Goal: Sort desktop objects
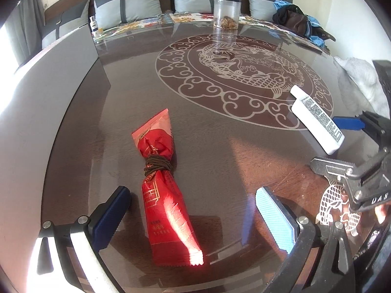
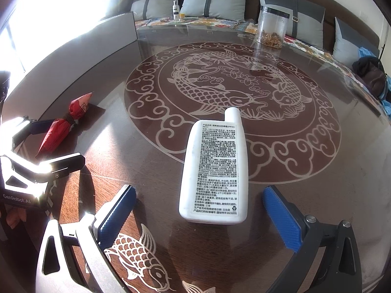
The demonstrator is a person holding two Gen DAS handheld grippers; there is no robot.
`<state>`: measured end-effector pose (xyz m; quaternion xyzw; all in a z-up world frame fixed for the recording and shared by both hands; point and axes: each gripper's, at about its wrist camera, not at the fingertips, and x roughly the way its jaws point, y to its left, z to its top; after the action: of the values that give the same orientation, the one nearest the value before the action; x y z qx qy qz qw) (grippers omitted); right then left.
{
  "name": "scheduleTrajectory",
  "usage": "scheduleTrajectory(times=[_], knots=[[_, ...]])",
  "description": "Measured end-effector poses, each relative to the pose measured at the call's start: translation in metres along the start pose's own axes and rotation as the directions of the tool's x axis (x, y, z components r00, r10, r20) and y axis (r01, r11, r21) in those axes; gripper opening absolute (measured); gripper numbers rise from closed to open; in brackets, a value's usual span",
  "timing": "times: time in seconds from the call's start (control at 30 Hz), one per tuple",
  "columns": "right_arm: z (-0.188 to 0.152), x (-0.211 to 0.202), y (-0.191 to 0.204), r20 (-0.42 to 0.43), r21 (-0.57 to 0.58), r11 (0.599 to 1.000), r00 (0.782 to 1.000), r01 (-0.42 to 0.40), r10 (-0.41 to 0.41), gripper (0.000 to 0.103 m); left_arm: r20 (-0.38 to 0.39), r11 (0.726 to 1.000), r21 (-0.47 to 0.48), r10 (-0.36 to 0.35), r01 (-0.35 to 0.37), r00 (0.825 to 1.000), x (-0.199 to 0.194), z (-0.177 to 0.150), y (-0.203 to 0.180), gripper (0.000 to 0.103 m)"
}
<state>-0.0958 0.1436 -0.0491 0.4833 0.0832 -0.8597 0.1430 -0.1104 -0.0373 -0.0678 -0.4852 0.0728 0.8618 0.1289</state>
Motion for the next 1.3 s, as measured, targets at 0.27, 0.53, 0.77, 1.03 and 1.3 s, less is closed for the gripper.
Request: scheduleTrajectory(times=[0.27,0.53,0.77,1.03,1.3], knots=[[0.047,0.016,-0.020,-0.202,0.071,0.997,0.979,0.038,-0.023,0.052,0.047,1.000,-0.003,-0.026,0.026,0.999,-0.010,0.004,0.009,0.018],[0.063,-0.028,-0.012,-0.151,0.040,0.998,0.987,0.053,-0.047,0.052,0.199,0.977,-0.152,-0.116,0.147,0.973,-0.067,-0.001,0.047,0.017],[0.142,-0.075,0.053,0.004,-0.040,0.999,0.999,-0.035,0.035,0.052,0.316,0.954,-0.259,-0.065,0.152,0.946,-0.150,-0.001,0.121,0.017],[0.234,-0.086,0.215,0.123,-0.190,0.942,0.945,-0.277,0.302,0.052,0.190,0.870,-0.491,0.162,-0.049,0.968,-0.161,-0.014,0.269,0.017],[0.243,0.000,0.339,-0.054,-0.266,0.901,0.939,-0.342,0.340,0.053,-0.040,0.811,-0.547,0.224,-0.209,0.974,-0.113,-0.043,0.313,0.047]])
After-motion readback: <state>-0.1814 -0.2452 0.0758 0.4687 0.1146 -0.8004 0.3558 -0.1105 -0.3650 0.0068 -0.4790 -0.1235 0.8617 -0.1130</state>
